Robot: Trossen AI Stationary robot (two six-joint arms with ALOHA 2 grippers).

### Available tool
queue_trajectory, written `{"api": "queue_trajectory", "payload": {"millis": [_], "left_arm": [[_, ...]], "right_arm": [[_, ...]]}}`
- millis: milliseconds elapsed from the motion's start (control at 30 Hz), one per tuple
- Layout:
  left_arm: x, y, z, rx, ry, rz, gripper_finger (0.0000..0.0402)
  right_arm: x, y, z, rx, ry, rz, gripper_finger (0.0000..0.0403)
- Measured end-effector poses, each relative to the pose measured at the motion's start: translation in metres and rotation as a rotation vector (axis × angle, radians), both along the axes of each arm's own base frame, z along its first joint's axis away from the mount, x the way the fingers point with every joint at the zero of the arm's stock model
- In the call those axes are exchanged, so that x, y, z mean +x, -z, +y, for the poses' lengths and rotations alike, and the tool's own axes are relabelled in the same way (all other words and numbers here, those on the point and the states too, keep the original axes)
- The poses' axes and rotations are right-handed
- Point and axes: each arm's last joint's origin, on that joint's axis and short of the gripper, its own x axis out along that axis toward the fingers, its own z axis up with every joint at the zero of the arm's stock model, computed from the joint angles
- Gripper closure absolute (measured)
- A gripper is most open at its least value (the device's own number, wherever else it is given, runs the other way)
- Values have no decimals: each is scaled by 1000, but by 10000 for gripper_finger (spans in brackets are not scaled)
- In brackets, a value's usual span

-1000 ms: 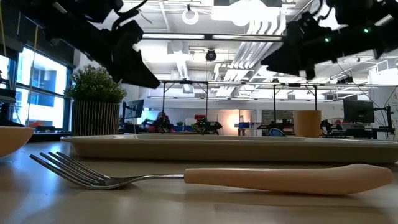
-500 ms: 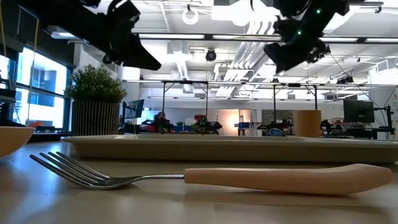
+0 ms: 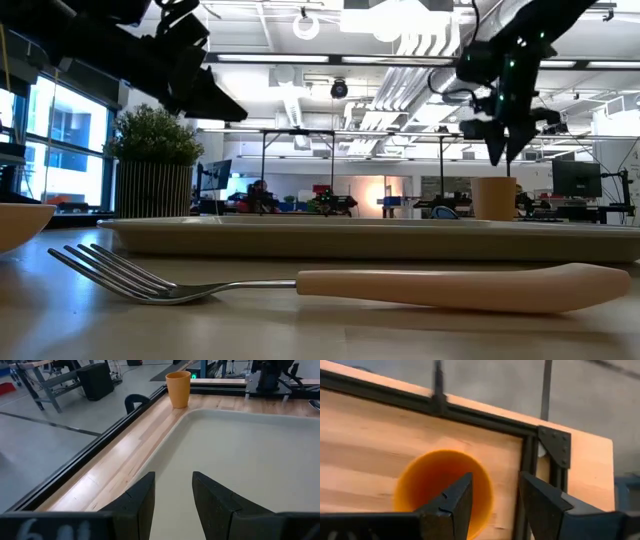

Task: Pick and place plate/cup/fork/spoon on tray
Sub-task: Put the orange cup on the tray

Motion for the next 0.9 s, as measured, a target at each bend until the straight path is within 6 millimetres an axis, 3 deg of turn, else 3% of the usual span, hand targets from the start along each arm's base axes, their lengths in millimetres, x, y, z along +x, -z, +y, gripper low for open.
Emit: {"api": "queue_trajectory", "payload": {"millis": [500, 600, 767, 900], "left_arm": [[0, 0, -1, 9, 13, 8, 282], [0, 1, -1, 3, 16, 9, 282], [0, 0, -2, -4, 14, 0, 282], [1, -1, -2, -11, 13, -19, 282]], "right_arm": [[10, 48, -26, 225, -28, 76, 257], [12, 49, -28, 225, -54, 66, 288], [13, 42, -26, 217, -123, 21, 382], [14, 27, -23, 179, -157, 0, 386]]}}
